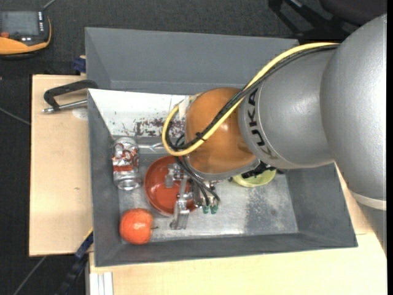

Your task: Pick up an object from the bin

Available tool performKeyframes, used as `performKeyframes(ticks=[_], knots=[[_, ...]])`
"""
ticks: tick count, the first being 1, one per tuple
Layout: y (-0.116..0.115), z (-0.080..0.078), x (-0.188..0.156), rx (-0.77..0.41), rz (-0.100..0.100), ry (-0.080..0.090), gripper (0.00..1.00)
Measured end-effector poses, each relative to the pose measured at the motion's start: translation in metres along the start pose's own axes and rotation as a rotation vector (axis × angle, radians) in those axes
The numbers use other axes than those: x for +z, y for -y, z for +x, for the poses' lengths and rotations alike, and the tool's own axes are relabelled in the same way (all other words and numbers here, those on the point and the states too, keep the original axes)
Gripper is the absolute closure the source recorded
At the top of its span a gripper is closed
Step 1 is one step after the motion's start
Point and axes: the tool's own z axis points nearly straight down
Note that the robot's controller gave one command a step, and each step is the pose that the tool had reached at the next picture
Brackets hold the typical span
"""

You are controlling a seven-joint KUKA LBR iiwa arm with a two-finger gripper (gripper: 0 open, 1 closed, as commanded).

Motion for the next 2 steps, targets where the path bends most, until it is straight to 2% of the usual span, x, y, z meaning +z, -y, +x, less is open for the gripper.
performKeyframes(ticks=[1, 2], knots=[[0.0938, -0.0316, 0.0509, -0.034, 0.003, -0.001, 0.0], [0.087, -0.0315, 0.0478, -0.042, -0.003, 0.002, 1.0]])
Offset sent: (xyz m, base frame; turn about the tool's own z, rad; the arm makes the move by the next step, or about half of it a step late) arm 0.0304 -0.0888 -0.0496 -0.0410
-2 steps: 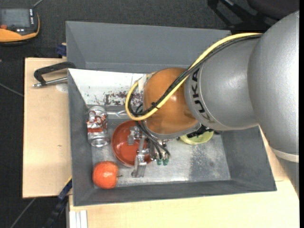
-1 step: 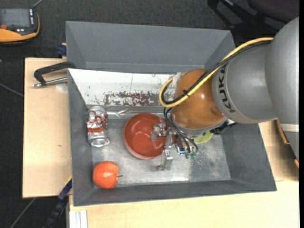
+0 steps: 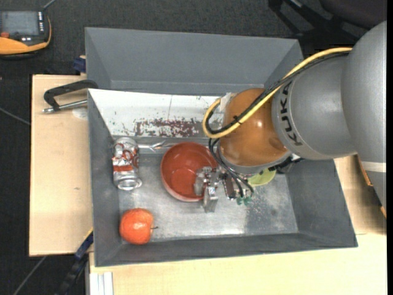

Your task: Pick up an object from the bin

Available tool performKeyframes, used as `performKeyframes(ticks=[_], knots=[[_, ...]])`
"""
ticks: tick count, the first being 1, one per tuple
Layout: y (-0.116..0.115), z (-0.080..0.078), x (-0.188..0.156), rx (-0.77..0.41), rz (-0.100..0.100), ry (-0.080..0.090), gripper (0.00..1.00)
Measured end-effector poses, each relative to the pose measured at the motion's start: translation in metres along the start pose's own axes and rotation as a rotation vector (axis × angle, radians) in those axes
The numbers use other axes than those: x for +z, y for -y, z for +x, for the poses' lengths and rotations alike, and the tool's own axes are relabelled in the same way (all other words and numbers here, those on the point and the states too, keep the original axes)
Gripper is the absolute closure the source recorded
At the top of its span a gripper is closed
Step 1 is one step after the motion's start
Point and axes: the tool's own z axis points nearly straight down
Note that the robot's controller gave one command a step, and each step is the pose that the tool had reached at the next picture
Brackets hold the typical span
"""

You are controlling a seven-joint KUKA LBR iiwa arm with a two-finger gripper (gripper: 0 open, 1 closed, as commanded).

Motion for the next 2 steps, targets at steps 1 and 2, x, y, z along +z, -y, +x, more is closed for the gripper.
performKeyframes(ticks=[1, 2], knots=[[-0.016, -0.057, -0.114, -0.043, -0.001, -0.003, 1.0], [-0.029, -0.062, -0.228, -0.114, -0.003, 0.011, 1.0]])
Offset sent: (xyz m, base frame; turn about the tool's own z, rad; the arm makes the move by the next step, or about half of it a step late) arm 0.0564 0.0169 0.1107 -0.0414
